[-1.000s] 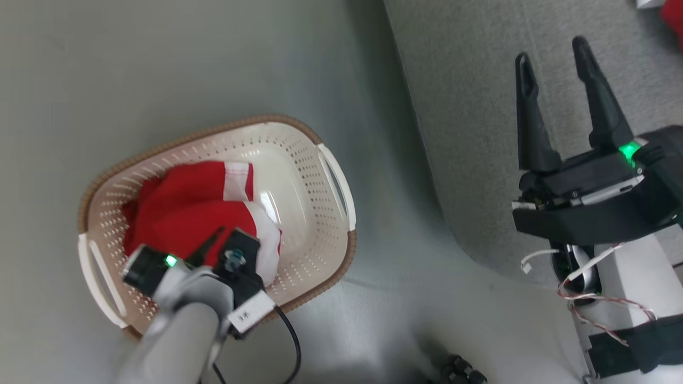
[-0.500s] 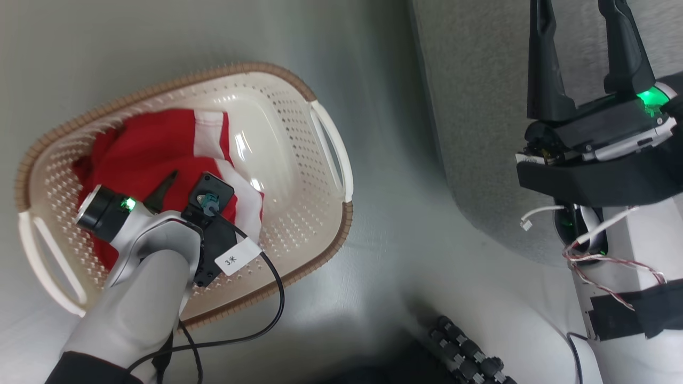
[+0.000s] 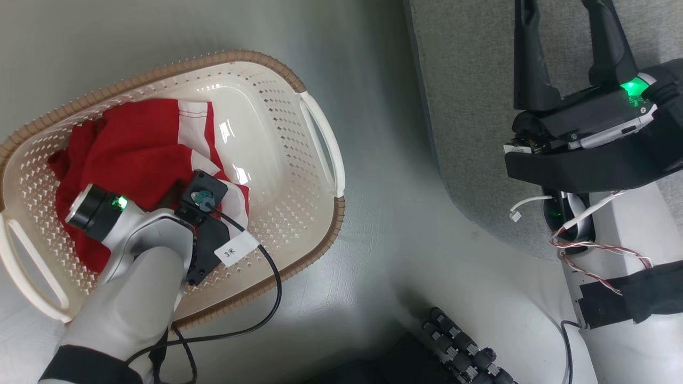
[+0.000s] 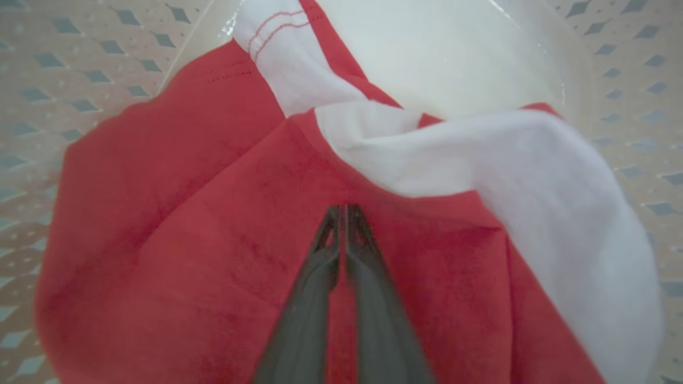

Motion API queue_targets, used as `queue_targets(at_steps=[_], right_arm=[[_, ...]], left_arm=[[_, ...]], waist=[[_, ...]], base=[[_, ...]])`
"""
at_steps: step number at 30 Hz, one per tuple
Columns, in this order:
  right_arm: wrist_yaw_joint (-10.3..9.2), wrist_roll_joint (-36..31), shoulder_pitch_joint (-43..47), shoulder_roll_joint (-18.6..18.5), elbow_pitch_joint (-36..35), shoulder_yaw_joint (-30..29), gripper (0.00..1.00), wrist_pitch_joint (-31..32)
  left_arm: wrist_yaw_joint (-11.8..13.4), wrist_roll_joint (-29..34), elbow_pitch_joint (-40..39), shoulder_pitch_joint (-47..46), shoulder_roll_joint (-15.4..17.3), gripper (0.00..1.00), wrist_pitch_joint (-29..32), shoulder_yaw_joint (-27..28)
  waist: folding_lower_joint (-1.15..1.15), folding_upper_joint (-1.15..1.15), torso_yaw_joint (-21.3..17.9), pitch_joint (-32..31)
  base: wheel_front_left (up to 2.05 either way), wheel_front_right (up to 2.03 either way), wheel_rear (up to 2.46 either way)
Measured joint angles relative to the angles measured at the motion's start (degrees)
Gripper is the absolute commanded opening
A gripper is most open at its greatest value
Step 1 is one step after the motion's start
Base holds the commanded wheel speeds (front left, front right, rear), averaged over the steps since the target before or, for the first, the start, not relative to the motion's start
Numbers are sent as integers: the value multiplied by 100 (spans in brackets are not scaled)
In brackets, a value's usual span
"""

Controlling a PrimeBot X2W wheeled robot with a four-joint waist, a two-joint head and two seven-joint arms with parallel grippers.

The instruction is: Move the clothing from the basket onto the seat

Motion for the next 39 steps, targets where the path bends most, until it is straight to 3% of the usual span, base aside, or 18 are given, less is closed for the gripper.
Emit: queue_targets(at_steps=[14,23,24,25,27,30,32,35,39], right_arm=[[11,0,3,24,354,-27,100,-15],[23,-10,99,13,543,-137,100,-16],[23,-11,138,9,561,-142,100,-16],[23,-12,170,5,586,-146,100,-15],[23,-34,224,-12,630,-169,100,-16],[23,-56,328,-57,720,-199,100,-15],[23,-63,424,-75,753,-222,100,-15],[23,-64,558,-99,818,-257,100,-15],[23,-65,767,-171,891,-334,100,-15]], left_arm=[[48,29,249,-5,-203,0,-298,-16],[57,-387,162,50,-550,0,-962,255],[57,-439,132,65,-570,4,-1059,311],[66,-492,91,83,-591,18,-1159,360],[82,-602,19,123,-626,22,-1357,442],[99,-813,-80,195,-697,54,-1659,577],[99,-888,-155,241,-727,62,-1860,662],[99,-1093,-283,335,-742,100,-2134,757],[98,-1230,-478,469,-768,100,-2182,870]], waist=[[0,-1,5,-278],[0,-1,155,-686],[0,-1,177,-735],[0,-1,201,-787],[-1,-1,250,-893],[-1,-1,333,-1070],[-1,-1,390,-1196],[-1,-1,479,-1397],[-1,-1,602,-1678]], base=[[0,0,0],[0,0,0],[0,0,0],[0,0,0],[0,0,0],[0,0,0],[0,0,0],[0,0,0],[0,0,0]])
